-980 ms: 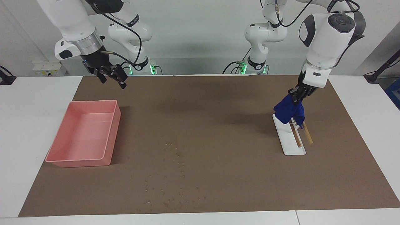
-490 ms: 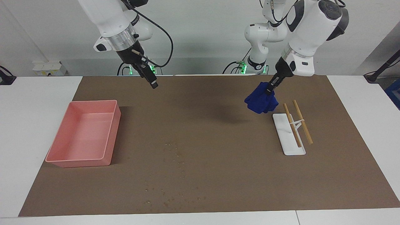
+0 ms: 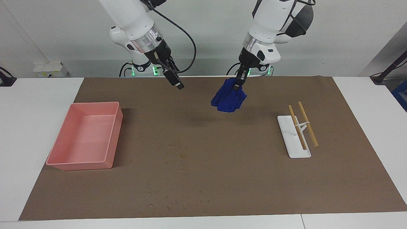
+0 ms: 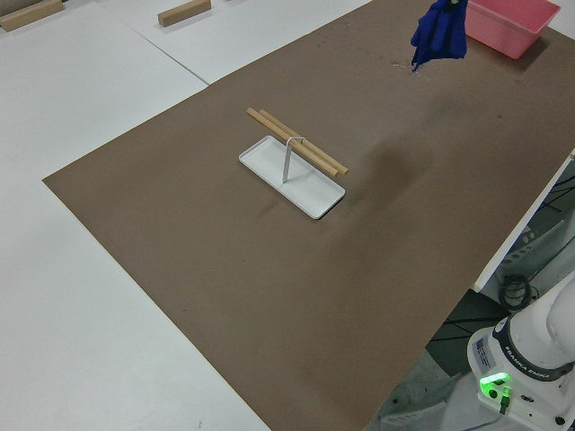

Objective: Wipe water with towel using both arms
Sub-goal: 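Lift the cloth with the left gripper while the right gripper approaches, then grasp the cloth with the right gripper and open the left gripper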

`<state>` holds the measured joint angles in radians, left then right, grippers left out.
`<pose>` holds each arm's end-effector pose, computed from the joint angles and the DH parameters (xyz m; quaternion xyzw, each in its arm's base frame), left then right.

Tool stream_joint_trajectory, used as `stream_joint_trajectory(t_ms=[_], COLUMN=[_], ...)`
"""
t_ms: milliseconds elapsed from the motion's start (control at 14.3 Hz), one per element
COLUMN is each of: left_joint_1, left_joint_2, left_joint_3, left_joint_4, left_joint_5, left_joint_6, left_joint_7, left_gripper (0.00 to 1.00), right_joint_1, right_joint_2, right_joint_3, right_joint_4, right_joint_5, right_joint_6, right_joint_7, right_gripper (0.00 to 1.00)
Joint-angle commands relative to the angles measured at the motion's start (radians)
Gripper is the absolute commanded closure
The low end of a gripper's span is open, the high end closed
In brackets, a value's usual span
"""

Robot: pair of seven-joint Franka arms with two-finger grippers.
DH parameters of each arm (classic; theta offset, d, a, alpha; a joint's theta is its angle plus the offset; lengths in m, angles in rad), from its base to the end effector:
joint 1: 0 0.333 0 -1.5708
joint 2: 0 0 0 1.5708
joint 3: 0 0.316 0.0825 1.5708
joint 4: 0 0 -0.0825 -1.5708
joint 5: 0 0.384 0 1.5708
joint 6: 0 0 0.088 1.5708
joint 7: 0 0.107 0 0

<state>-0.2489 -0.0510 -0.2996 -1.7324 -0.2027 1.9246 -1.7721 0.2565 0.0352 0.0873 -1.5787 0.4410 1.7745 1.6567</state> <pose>0.4761 -0.3121 0.6096 0.7961 0.5862 -0.0356 0.1461 0.5386 0.2313 0.6287 -0.7537 0.6148 0.1416 0.1839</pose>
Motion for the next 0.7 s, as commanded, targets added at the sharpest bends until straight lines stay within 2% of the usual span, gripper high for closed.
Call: stream_joint_trajectory(t_ms=[0, 280, 490, 630], left_joint_1=[-0.055, -0.134, -0.196, -0.208], left_joint_2=[-0.003, 0.005, 0.006, 0.008], left_joint_3=[0.014, 0.014, 0.014, 0.014], left_joint_4=[0.02, 0.066, 0.071, 0.071], left_joint_5=[-0.014, -0.009, 0.002, 0.002], left_joint_6=[0.079, 0.166, 0.246, 0.252], left_joint_7=[-0.195, -0.447, -0.561, -0.572], left_gripper=[1.0, 1.0, 1.0, 1.0], right_joint_1=[0.004, 0.004, 0.012, 0.029], right_joint_2=[0.0, 0.025, 0.025, 0.026], right_joint_3=[-0.001, -0.001, -0.001, -0.001], right_joint_4=[-0.026, -0.029, -0.038, -0.038], right_joint_5=[0.079, 0.125, 0.125, 0.125], right_joint_6=[-0.02, -0.018, -0.007, 0.014], right_joint_7=[0.07, 0.143, 0.153, 0.164], right_gripper=[0.01, 0.01, 0.01, 0.01])
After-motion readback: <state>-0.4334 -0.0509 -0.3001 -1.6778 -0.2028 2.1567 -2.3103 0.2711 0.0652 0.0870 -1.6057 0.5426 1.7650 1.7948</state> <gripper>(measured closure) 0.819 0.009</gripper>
